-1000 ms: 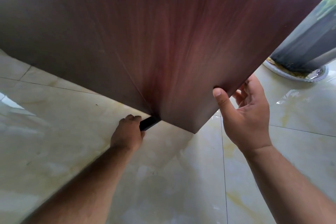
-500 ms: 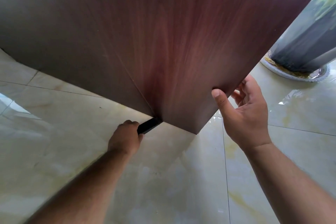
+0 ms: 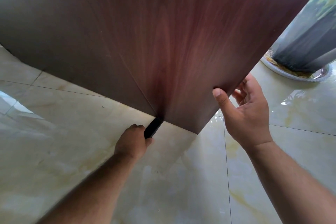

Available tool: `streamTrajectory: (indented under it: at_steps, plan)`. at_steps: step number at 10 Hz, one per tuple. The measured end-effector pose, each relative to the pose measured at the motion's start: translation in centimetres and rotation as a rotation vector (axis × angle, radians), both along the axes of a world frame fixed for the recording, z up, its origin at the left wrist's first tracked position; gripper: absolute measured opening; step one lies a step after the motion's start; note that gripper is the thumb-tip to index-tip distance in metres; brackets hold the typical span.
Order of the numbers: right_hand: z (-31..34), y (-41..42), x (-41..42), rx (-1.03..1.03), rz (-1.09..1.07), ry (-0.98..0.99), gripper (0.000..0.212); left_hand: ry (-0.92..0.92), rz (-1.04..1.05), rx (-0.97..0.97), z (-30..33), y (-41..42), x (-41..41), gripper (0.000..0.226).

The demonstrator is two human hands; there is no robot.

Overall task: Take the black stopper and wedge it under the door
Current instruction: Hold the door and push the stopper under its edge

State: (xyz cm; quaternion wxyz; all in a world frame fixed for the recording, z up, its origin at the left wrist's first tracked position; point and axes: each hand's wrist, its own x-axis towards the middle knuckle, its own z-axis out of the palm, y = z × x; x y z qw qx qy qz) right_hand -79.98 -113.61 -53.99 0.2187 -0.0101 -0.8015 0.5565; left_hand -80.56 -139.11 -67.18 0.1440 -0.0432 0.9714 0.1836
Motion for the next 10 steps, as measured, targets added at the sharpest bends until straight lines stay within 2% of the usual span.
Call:
streamTrajectory:
  at_steps: [7,10]
  plan:
    - [0.1,0.2,0.1,0.001,0.013,-0.012,0.053,0.008,-0.002,-0.022,-0.3,0.2,-0.2,0.051]
    - [0.3,0.6,0.5,-0.035,0.047,-0.048,0.063,0.024,-0.047,-0.057,1.0,-0.2,0.3,0.062]
